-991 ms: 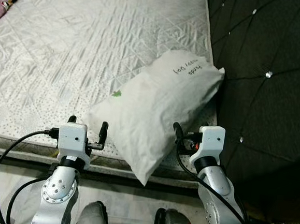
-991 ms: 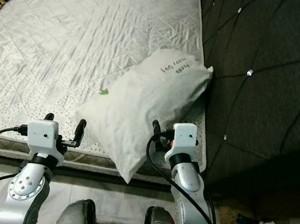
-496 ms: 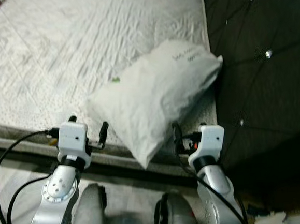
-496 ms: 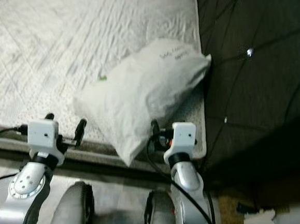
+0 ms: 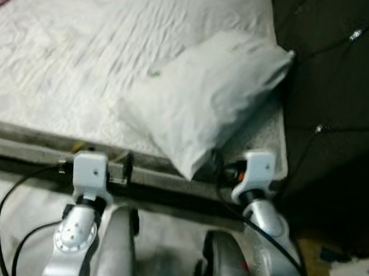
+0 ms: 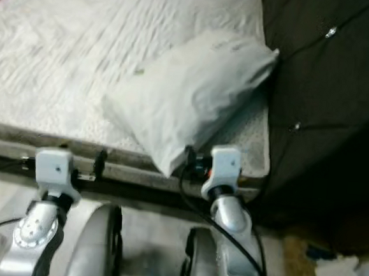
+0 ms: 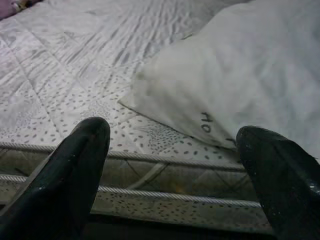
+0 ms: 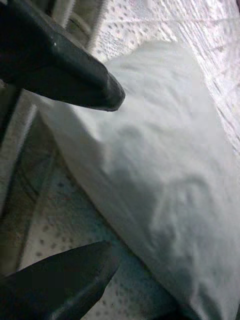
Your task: Clean up the room
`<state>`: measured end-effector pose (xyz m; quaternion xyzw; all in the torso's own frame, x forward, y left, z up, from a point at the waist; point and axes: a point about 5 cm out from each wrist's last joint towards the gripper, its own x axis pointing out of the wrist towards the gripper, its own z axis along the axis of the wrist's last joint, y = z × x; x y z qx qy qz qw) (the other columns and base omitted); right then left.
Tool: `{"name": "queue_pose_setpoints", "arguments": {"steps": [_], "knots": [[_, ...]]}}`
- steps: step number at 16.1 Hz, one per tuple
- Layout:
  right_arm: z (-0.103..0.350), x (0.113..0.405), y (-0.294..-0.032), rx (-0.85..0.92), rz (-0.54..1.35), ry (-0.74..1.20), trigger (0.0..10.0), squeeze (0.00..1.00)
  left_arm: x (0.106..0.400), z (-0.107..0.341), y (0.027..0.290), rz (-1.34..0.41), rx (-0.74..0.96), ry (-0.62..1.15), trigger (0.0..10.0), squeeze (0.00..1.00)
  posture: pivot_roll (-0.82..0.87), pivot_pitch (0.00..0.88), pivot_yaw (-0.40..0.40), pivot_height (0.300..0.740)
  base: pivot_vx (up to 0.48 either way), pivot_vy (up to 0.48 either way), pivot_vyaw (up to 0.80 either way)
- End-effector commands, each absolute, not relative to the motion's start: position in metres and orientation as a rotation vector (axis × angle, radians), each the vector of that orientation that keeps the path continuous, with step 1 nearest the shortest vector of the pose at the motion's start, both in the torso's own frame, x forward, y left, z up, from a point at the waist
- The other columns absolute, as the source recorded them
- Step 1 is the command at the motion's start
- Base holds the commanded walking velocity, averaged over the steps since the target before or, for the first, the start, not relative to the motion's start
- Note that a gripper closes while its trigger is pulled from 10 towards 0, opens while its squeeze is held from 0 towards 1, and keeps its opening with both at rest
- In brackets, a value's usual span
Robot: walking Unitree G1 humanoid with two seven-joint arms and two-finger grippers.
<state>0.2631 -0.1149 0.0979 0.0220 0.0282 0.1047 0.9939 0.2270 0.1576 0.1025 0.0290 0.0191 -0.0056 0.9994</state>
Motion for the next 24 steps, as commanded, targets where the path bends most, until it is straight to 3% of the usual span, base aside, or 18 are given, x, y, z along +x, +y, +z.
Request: {"name": "queue_pose_setpoints", "arguments": {"steps": [1, 6, 16, 24], "knots": [[0.0976, 0.2623, -0.1156, 0.043, 0.208, 0.062, 10.0, 0.00, 0.2289, 0.1077, 0.1576, -0.010, 0.065, 0.018, 10.0, 0.00, 0.02, 0.198, -0.036, 0.597, 0.000, 0.000, 0.00], [0.0972, 0.2634, -0.1149, 0.044, 0.214, 0.066, 10.0, 0.00, 0.2300, 0.1071, 0.1578, -0.008, 0.063, 0.019, 10.0, 0.00, 0.02, 0.200, -0.035, 0.577, 0.000, 0.000, 0.00], [0.0970, 0.2639, -0.1134, 0.040, 0.223, 0.065, 10.0, 0.00, 0.2321, 0.1053, 0.1572, -0.017, 0.067, 0.035, 10.0, 0.00, 0.02, 0.203, -0.037, 0.577, 0.000, 0.000, 0.00], [0.0960, 0.2652, -0.1141, 0.033, 0.225, 0.073, 10.0, 0.00, 0.2336, 0.1038, 0.1549, -0.029, 0.058, 0.043, 10.0, 0.00, 0.02, 0.199, -0.037, 0.562, 0.369, 0.000, 0.00]]}}
